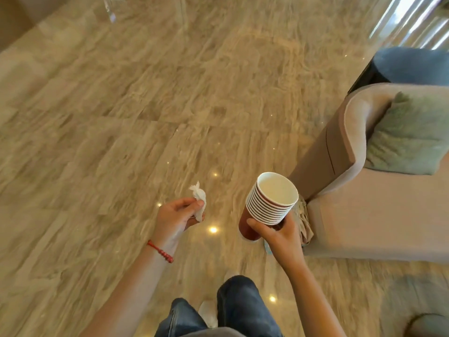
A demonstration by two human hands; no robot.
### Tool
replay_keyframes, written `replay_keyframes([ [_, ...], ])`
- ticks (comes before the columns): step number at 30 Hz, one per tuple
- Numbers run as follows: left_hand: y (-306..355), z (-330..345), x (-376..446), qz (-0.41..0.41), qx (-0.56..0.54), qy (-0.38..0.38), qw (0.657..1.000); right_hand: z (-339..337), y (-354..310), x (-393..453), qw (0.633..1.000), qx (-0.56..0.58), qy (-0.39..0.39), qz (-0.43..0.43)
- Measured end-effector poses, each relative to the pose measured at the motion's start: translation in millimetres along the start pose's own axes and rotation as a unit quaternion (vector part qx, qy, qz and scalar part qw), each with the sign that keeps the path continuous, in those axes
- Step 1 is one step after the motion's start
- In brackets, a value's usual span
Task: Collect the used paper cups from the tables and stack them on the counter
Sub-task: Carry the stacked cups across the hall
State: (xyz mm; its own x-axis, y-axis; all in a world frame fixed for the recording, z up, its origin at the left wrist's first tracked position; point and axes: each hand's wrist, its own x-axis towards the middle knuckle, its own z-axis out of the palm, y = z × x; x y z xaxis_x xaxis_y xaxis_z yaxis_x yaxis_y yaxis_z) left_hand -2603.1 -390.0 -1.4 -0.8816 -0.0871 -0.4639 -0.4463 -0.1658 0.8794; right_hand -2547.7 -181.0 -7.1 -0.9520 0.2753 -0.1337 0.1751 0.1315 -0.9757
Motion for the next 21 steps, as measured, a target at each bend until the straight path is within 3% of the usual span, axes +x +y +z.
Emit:
replay_keyframes([
  [13, 130, 155, 251, -0.002, 0.021, -0.018, 1.0, -28, -56, 329, 1.0, 0.021, -0.011, -0.004],
  [21, 189, 219, 386, -0.012, 0.013, -0.018, 1.0, -25, -74, 489, 1.0, 0.022, -0.018, 0.005],
])
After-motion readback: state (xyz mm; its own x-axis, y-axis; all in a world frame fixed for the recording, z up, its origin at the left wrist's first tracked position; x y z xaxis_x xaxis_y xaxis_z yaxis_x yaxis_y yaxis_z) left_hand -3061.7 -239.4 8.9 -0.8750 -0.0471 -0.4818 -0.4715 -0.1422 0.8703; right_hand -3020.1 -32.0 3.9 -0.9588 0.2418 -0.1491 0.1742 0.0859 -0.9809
